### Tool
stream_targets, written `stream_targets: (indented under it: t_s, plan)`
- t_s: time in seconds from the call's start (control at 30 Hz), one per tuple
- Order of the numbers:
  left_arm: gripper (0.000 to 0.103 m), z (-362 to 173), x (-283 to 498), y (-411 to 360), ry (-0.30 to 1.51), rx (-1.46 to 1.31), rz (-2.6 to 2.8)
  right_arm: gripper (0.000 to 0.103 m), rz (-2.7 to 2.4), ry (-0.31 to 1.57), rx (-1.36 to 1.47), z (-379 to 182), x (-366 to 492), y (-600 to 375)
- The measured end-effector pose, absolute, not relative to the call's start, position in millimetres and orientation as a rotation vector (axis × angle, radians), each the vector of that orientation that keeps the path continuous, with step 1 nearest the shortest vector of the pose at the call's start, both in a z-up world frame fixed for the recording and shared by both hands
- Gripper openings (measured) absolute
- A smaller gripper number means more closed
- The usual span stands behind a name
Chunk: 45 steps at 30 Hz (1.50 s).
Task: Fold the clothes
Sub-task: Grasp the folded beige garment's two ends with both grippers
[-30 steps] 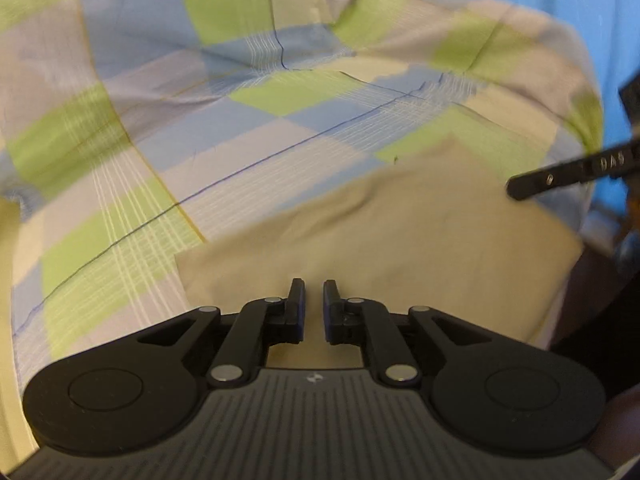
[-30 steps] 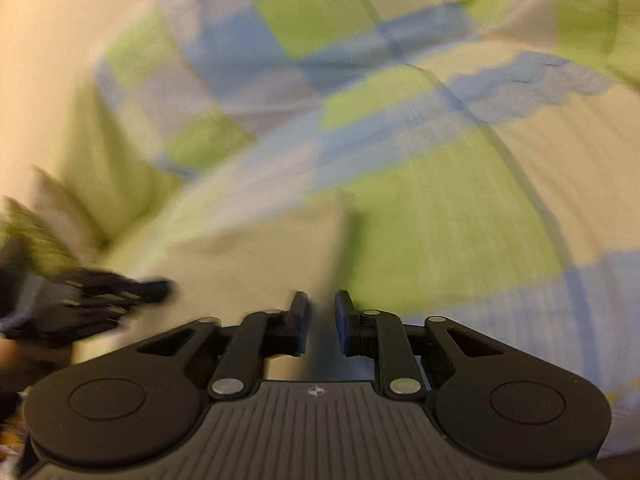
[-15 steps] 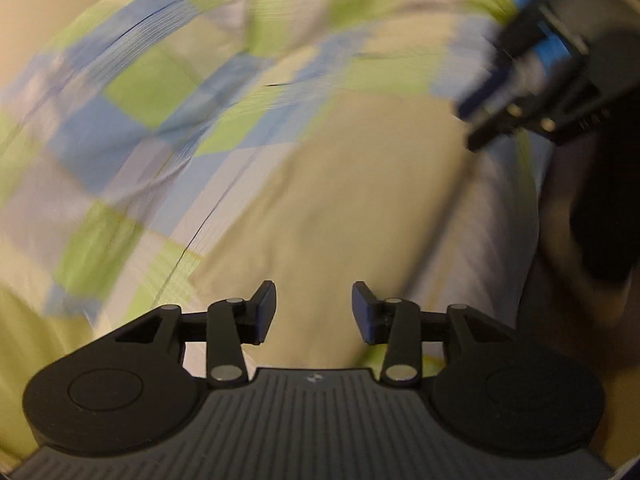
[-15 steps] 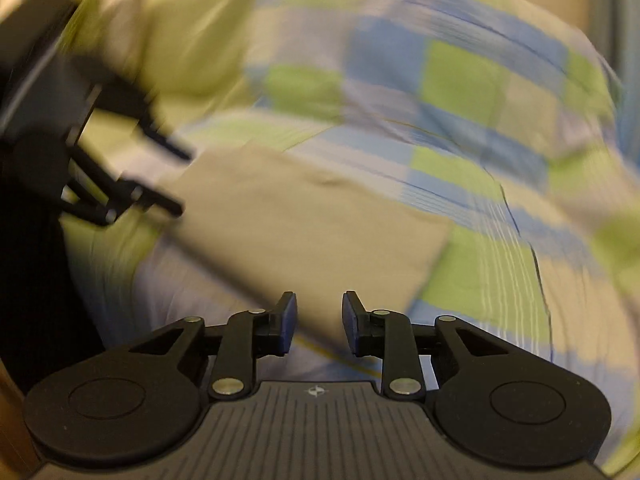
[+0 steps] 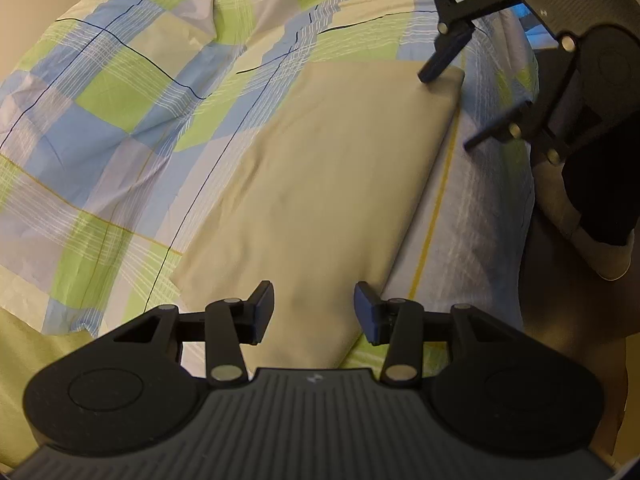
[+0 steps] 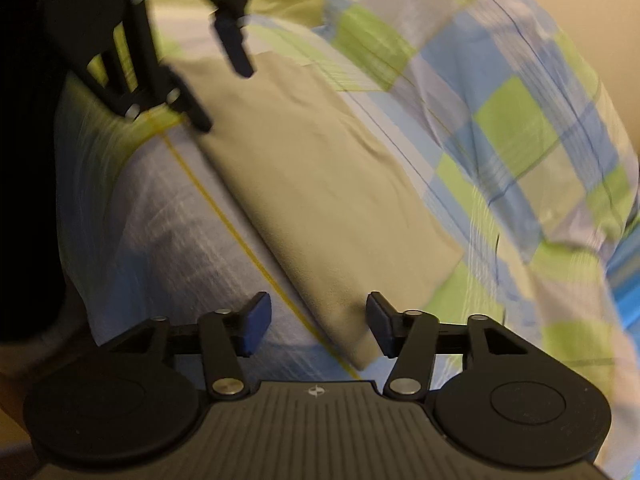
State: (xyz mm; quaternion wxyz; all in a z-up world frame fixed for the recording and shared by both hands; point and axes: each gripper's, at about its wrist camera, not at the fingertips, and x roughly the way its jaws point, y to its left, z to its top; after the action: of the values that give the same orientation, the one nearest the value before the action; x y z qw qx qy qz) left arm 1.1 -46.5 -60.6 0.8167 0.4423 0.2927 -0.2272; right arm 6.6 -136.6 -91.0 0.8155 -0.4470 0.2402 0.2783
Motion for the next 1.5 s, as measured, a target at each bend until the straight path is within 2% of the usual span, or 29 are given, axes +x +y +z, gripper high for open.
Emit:
stream_targets:
  t_s: [0.23,0.37,0.5,0.63,0.73,0.77,0.8,1.07,1.13,1.2,1.3,1.5]
  plan:
    - [0.042,-58.5,-0.1,-46.9,0.608,0.951,-0.508,0.052,0.640,0.486,-1.048,-95.6,6.9,-132.2]
    - [0.042,-57.3,-10.9,-54.3,0.567,0.979,-0.534,0.040,0.621,0.475,-1.081,-90.3,10.1,-138.0]
    - [0.048,-60.4,-21.4,-67.7,0.512,1.037,-0.552,0.040,0.605,0.442,-1.150,-94.3,10.7,-139.9]
    - [0.049,-72.7,-18.8,-88.5,0.487,1.067,-0.582,0.040,0.603,0.400,-1.185,-97.7,8.6,-136.7]
    - [0.050,-81.4,-17.4,-102.1,0.442,1.084,-0.587,0.027,0.609,0.402,-1.123,-92.5,14.2,-137.6]
    - [0.054,-84.6,-17.2,-106.2,0.420,1.095,-0.583,0.017,0.612,0.400,-1.103,-89.8,15.2,-139.1]
    - [0.059,-86.3,-16.7,-108.4,0.398,1.109,-0.575,0.015,0.611,0.389,-1.092,-86.8,14.1,-141.5]
    - [0.057,-91.7,7.3,-73.5,0.393,1.251,-0.413,0.015,0.603,0.361,-1.097,-83.5,7.8,-151.1]
    - [0.049,-89.6,8.2,-66.8,0.414,1.244,-0.415,0.020,0.600,0.353,-1.101,-88.3,4.2,-145.2]
    - [0.046,-88.1,9.1,-62.6,0.428,1.237,-0.417,0.026,0.605,0.344,-1.092,-92.4,1.4,-136.2]
    - [0.044,-87.3,9.9,-62.4,0.430,1.224,-0.418,0.027,0.607,0.323,-1.085,-94.7,0.3,-121.6]
    - [0.042,-86.2,8.8,-55.4,0.431,1.229,-0.428,0.023,0.567,0.321,-1.160,-100.1,7.4,-126.0]
